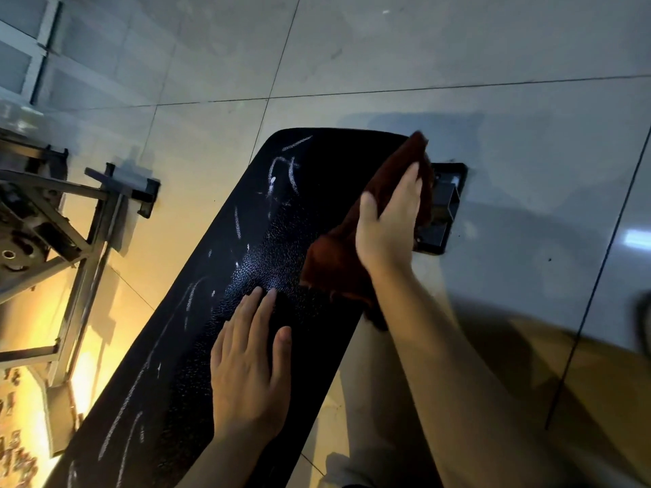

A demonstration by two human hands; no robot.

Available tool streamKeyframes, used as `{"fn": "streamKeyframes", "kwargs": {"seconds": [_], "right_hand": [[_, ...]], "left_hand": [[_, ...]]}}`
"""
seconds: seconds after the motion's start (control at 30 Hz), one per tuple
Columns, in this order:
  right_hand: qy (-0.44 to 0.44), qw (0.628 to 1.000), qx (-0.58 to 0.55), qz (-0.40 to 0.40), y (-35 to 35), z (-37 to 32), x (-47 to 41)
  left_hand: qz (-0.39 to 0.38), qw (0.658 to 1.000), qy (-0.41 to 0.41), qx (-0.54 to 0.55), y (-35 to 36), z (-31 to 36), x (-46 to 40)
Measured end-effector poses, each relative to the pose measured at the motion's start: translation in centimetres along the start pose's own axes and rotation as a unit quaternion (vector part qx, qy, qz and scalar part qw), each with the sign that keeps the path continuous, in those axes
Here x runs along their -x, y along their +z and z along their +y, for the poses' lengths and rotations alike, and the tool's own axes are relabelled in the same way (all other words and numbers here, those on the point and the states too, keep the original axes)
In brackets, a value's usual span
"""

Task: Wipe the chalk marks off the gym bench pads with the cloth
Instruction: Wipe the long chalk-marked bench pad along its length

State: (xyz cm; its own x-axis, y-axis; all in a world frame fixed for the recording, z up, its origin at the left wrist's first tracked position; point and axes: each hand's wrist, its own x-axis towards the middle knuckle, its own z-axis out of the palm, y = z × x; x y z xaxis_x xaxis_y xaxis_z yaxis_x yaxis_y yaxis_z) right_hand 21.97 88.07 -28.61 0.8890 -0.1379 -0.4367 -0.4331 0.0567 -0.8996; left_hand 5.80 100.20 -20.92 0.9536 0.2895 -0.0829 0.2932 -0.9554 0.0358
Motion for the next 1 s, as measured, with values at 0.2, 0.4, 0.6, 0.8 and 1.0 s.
{"fn": "streamKeyframes", "kwargs": {"seconds": [0.2,0.4,0.6,0.8,1.0], "right_hand": [[0.026,0.999,-0.034,0.008,-0.3,-0.4,-0.8],[-0.026,0.998,-0.041,-0.042,0.3,1.5,9.9],[-0.006,0.998,-0.038,-0.040,0.4,1.2,7.8],[0.034,0.999,-0.032,0.011,-0.1,-0.2,-2.0],[0.034,0.999,-0.036,0.014,-0.1,-0.4,0.5]], "left_hand": [[-0.017,1.000,0.004,-0.009,-0.2,0.2,-0.1],[-0.004,1.000,0.011,-0.016,-0.2,0.2,-0.1],[0.007,1.000,0.015,-0.014,-0.1,0.2,0.0],[0.004,1.000,0.005,-0.005,-0.2,0.2,-0.1],[-0.019,1.000,0.007,-0.008,-0.3,0.2,0.0]]}}
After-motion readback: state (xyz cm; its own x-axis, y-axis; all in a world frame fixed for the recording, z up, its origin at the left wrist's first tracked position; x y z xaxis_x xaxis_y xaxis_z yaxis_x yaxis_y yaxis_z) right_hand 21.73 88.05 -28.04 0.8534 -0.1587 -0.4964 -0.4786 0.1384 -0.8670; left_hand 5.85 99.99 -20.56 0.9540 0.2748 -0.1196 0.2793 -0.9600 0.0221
